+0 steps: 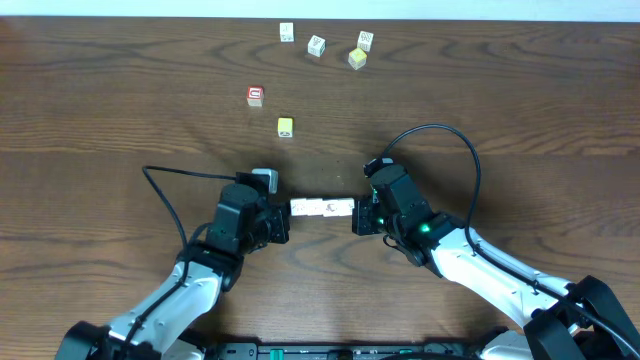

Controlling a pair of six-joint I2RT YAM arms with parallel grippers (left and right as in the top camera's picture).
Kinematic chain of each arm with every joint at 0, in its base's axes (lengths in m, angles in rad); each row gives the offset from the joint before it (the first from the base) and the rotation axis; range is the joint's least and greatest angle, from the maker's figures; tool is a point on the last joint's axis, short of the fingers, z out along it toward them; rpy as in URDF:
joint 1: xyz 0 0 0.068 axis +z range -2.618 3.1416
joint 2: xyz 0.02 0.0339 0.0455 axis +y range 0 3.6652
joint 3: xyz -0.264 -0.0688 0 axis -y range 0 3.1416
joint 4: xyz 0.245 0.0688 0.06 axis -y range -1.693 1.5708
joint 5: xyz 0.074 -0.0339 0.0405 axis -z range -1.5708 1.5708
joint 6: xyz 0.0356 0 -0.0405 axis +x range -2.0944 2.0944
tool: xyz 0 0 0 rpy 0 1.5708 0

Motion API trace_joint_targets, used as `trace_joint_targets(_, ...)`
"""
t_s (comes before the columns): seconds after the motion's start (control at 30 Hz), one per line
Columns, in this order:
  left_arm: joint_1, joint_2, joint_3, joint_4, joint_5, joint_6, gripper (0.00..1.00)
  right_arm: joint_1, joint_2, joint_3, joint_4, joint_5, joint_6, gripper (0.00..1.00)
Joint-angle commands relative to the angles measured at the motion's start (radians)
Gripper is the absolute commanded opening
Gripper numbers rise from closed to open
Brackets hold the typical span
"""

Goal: Lift 4 blocks

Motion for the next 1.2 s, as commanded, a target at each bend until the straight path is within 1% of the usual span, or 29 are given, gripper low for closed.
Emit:
trace_joint_targets(0.0, -0.03, -0.025, 0.014, 0.022, 0.174, -0.024, 0.07, 0.029, -0.012, 0.018, 0.027, -0.172, -0.013, 0.01)
trace_joint_targets(0.57, -0.03, -0.028, 0.014, 0.022, 0.174, -0.029, 0.07, 0.029, -0.051, 0.019, 0.027, -0.172, -0.013, 0.01)
trace_joint_targets(0.83, -0.03, -0.03, 0.014, 0.022, 0.178, -0.051, 0.07, 0.029, -0.063, 0.019, 0.027, -0.174, -0.013, 0.01)
trace_joint_targets(1.17, -0.03, -0.084, 0.014, 0.022, 0.177, -0.054, 0.07, 0.029, -0.075, 0.019, 0.028, -0.176, -0.013, 0.01)
